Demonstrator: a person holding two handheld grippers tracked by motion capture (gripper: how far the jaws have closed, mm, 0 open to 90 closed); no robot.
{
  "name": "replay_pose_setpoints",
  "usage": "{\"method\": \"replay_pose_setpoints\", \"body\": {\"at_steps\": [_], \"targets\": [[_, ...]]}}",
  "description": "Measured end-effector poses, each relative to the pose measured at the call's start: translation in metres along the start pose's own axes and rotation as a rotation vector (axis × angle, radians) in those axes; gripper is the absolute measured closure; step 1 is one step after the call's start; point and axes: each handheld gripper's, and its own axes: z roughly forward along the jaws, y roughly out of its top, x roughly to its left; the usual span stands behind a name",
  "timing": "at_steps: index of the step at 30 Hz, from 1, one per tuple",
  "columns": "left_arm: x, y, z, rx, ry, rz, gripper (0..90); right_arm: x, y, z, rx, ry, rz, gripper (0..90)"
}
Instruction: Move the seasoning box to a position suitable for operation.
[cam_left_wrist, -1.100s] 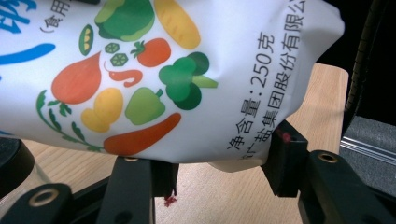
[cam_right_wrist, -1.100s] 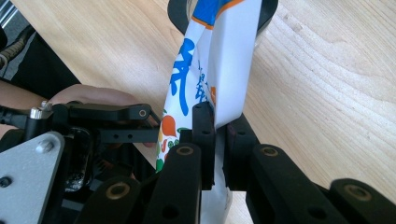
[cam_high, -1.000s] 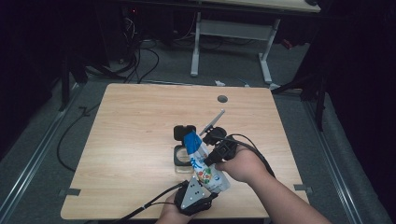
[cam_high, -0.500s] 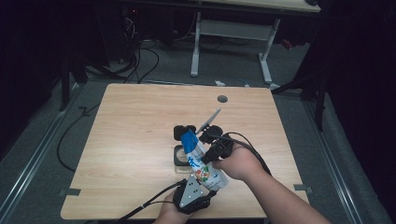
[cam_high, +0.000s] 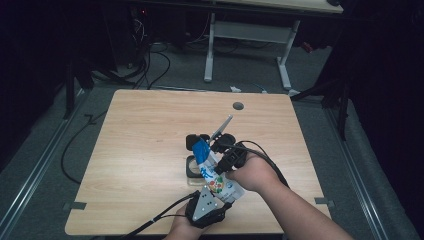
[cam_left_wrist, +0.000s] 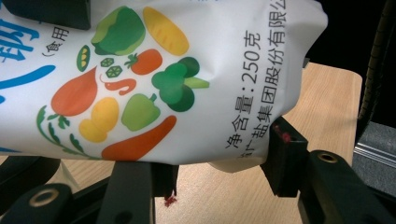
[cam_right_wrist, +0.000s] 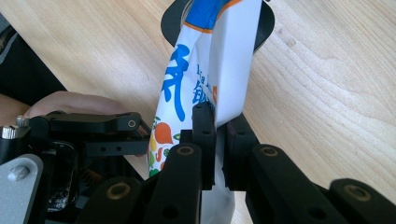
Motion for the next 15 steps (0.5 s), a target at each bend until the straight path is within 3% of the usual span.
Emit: {"method": "replay_pose_setpoints", "body": {"at_steps": [15], "targets": [[-0.0019,0.002,0.0003,-0.014,-0.005,-0.01,52.6,0.0034,0.0056,0.0031,0.017,-0.02,-0.034,85.7]]}}
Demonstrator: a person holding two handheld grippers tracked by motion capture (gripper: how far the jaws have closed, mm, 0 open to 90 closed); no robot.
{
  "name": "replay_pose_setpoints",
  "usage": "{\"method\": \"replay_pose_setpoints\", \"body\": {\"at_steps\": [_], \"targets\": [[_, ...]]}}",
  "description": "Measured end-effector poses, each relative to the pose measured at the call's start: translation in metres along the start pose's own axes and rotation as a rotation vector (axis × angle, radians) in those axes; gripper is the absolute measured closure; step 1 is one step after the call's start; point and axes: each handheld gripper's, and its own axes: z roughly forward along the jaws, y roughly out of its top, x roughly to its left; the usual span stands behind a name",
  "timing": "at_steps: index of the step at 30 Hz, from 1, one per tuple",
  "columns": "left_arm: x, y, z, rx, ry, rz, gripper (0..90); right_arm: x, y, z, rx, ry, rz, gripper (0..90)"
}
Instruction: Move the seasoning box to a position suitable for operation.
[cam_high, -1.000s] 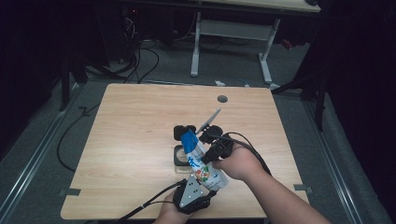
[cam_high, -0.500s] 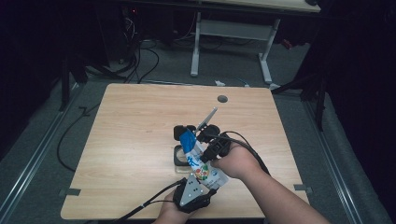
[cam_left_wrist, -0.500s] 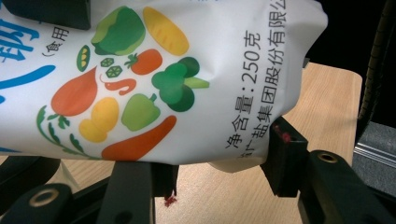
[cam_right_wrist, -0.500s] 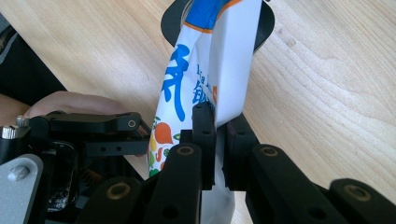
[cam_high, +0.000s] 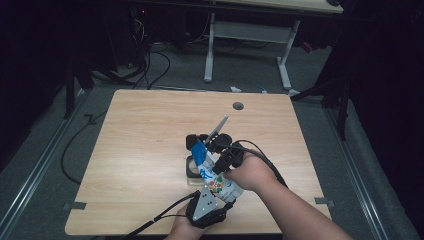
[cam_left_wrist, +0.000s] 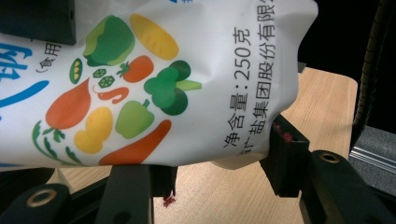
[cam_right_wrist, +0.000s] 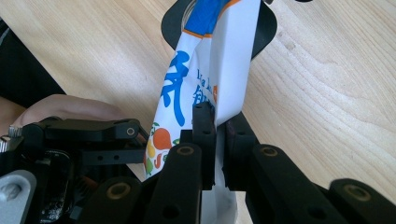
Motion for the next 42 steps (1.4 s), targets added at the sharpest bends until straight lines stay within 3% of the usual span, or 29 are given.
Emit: {"method": "replay_pose_setpoints", "body": {"at_steps": [15,23,27,42], "targets": [[0.001,0.005,0.001,-0.011,0.002,0.001,52.7,-0.002,0.003,0.0,-0.016,-0.002,-0.003,85.7],[0.002,0.009,0.004,-0.013,0.005,0.009,52.7,-0.002,0.003,-0.001,-0.014,-0.009,0.024,85.7],[0.002,0.011,0.005,-0.021,0.006,0.011,52.7,-0.003,0.005,-0.001,-0.021,-0.015,0.004,85.8],[0.007,0.021,0.006,-0.031,0.024,0.041,53.0,0.001,0.012,-0.004,-0.03,-0.043,-0.001,85.9]]}}
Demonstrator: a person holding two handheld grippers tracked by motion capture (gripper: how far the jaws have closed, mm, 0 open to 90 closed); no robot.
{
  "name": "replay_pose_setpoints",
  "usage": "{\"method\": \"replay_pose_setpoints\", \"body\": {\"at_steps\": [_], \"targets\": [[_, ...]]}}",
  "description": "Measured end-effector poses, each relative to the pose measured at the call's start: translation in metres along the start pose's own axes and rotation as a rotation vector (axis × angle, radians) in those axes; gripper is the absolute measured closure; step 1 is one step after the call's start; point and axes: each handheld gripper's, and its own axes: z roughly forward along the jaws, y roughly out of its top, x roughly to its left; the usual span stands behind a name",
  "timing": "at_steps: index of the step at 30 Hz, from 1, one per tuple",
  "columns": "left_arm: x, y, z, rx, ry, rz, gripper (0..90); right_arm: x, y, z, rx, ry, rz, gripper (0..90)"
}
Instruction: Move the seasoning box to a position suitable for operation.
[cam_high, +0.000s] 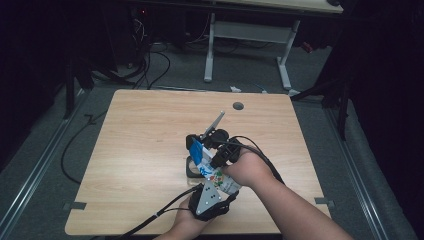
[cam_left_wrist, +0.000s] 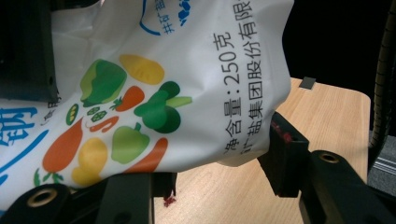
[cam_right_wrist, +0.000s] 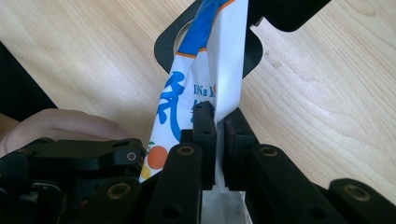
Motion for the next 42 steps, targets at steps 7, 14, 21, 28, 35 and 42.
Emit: {"method": "replay_pose_setpoints", "body": {"at_steps": [7,14,21,28,35,42], "targets": [[0.0014,0.0003,0.0013,0.0,0.0,-0.009,53.0,-0.0013,0.0014,0.0014,0.002,0.0,-0.002,85.8],[0.0042,0.0012,0.0014,-0.002,0.002,-0.022,52.9,-0.0032,0.0058,0.0026,0.004,0.0,-0.01,85.7],[0.0037,0.0001,0.0009,-0.014,-0.008,-0.038,51.9,-0.0038,0.007,0.0003,0.009,0.0,-0.017,85.8],[0.0045,-0.0008,-0.0015,-0.022,-0.009,-0.042,51.3,-0.0011,0.0081,-0.0012,0.014,-0.004,-0.006,85.8],[0.0037,-0.0018,-0.0013,-0.025,-0.026,-0.042,51.8,-0.0002,0.0082,-0.0021,0.023,-0.012,-0.032,85.6],[-0.0001,-0.0008,0.0004,-0.03,-0.043,-0.027,53.0,-0.0006,0.0029,-0.0051,0.037,-0.017,-0.019,85.3]]}}
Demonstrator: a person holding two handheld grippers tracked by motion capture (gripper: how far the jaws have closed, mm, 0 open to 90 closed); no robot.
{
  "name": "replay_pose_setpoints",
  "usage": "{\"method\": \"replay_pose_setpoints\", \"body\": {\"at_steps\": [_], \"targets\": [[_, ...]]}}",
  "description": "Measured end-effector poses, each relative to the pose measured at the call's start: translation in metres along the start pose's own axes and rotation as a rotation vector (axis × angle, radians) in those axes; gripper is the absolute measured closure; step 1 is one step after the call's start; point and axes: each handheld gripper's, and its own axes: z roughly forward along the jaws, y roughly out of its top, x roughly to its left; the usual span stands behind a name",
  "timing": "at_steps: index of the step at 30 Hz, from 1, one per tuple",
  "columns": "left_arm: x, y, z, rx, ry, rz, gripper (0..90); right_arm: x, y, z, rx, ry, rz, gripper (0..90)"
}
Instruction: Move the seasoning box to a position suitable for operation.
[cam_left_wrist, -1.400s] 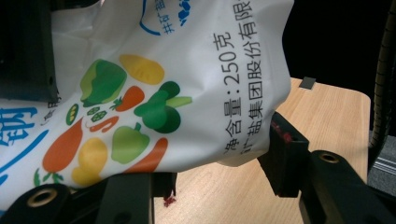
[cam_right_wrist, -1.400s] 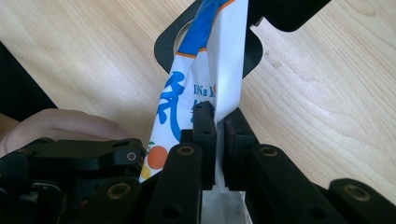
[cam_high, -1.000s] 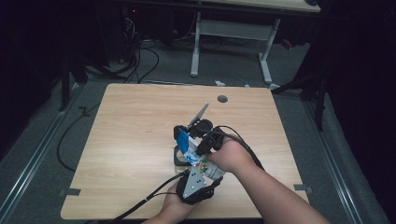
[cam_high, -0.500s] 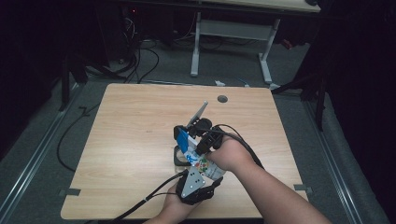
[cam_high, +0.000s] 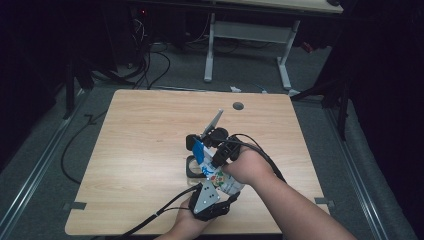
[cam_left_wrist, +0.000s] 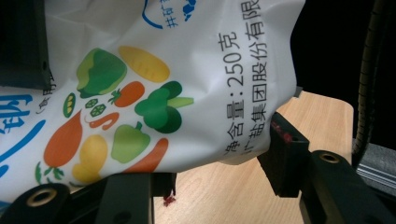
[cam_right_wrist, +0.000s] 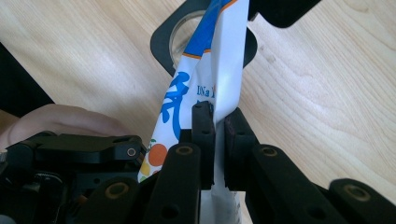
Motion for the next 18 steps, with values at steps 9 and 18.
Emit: {"method": "replay_pose_setpoints", "body": {"at_steps": [9,18], "targets": [[0.0008,0.0011,0.0,0.005,0.01,0.002,53.6,-0.0005,-0.0001,0.0005,-0.011,0.005,0.029,82.7],[0.0011,-0.0002,0.0006,0.013,0.014,0.015,53.8,-0.0034,0.0013,0.0035,-0.046,0.01,0.053,70.5]]}}
